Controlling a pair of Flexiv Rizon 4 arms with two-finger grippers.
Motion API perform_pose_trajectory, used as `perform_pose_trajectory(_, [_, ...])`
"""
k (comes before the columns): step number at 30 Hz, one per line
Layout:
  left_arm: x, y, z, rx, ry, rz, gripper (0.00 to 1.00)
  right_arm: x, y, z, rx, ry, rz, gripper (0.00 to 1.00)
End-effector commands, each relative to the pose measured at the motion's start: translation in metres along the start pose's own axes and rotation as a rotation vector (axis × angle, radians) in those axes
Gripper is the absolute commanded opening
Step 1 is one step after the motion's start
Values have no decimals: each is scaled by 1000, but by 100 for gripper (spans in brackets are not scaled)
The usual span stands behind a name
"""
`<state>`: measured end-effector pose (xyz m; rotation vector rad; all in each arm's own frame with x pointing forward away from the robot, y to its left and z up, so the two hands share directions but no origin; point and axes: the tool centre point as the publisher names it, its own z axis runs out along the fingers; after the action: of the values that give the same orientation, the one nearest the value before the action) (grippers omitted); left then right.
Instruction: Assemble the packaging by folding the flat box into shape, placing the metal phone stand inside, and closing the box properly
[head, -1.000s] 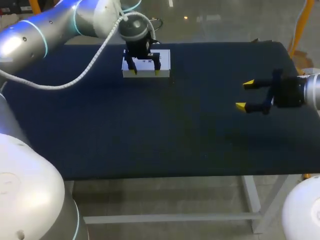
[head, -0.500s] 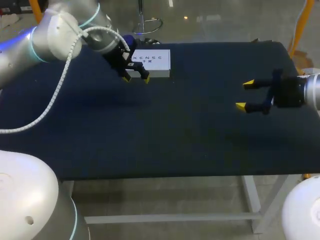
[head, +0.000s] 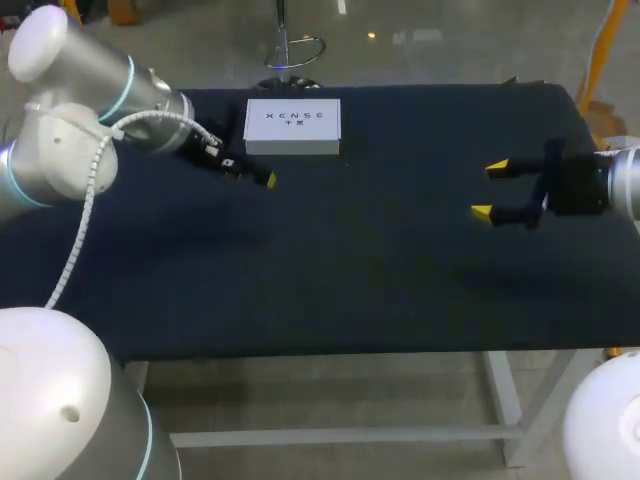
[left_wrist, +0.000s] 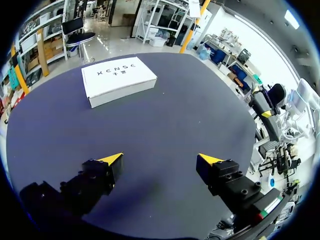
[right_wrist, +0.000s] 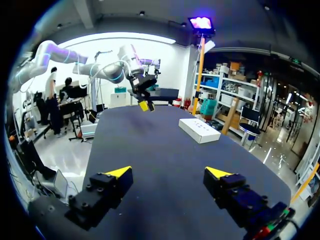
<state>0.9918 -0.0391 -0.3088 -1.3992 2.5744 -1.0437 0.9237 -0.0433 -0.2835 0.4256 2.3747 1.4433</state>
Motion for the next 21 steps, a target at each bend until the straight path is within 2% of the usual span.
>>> perform_pose_trajectory(1, [7,14,-13,357,7,11,100,0,-1,-1,-7,3,-1,100])
perform_pose_trajectory(12, [19,15,-32,444,45,71,100,0,-1,-1,-7,3,-1,100])
perform_pose_trajectory(21, [26,18,-42,459,15,125,100,0,-1,-1,-7,3,-1,100])
